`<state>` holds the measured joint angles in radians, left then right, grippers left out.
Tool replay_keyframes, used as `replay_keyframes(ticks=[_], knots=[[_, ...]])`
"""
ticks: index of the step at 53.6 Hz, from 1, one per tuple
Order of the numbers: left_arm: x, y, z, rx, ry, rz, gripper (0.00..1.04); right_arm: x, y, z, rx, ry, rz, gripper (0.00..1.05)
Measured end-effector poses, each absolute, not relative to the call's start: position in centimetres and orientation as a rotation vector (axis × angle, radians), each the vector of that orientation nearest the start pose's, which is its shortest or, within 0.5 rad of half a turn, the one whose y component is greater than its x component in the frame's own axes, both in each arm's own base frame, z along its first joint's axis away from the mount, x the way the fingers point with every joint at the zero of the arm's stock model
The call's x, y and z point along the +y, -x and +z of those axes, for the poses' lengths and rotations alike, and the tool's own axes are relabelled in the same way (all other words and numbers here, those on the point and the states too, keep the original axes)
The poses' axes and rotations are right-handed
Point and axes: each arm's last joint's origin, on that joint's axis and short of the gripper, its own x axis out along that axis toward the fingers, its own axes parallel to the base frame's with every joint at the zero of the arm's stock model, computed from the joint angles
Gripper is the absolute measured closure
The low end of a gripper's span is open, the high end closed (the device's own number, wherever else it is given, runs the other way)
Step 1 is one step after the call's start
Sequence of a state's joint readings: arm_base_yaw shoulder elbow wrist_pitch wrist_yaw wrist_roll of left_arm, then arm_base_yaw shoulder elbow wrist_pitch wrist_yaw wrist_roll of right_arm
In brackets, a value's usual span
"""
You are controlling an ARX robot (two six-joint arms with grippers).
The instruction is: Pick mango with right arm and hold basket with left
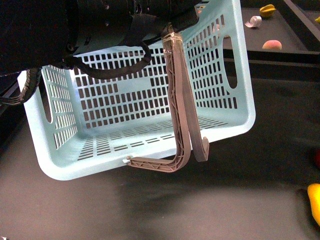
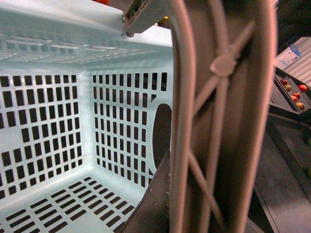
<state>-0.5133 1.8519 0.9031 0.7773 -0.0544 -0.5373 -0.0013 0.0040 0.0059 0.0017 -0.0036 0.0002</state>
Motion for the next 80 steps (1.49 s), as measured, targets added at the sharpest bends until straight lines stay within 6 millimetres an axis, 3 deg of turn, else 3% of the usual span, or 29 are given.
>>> replay_keyframes(ticks=[23,40,80], knots=[[-18.8,-33.5,17.7,0.301,0.469,-0.506,0.99,0.0,-9.8,16.5,-0.004,0.0,0.002,0.08],[-19.3,-33.3,17.1,0.419,0.462,-0.578,0.99,0.0,-9.8,16.5,-0.004,0.0,0.002,0.08],[-18.7,-33.4,16.9,0.448,0.447,-0.535,0.99,0.0,-9.8,16.5,-0.004,0.0,0.002,0.08]])
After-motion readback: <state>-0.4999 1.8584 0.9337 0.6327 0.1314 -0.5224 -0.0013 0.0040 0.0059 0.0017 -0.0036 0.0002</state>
